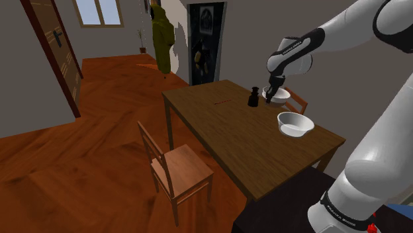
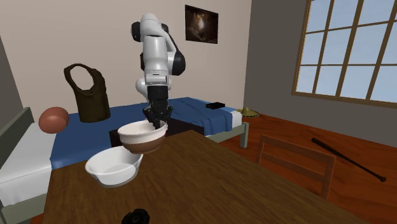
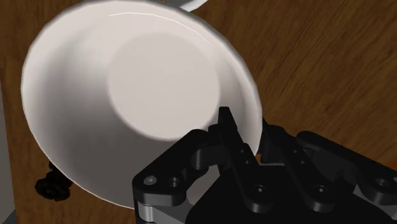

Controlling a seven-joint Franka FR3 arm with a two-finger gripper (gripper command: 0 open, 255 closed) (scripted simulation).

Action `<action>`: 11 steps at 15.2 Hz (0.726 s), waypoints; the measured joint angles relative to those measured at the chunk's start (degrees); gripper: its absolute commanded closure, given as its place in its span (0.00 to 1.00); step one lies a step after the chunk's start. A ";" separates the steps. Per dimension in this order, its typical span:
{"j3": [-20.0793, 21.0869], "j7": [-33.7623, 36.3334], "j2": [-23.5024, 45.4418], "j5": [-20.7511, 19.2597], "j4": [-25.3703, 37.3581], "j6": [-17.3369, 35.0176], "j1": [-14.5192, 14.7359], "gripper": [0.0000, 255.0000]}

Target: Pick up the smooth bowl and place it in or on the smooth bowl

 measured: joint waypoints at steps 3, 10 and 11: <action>-1.82 -2.41 -4.51 -1.94 -4.68 0.63 -1.90 1.00; -6.48 -8.98 -12.99 -6.19 -12.00 0.44 -6.96 1.00; -6.94 -9.64 -13.82 -6.66 -12.52 0.24 -7.52 1.00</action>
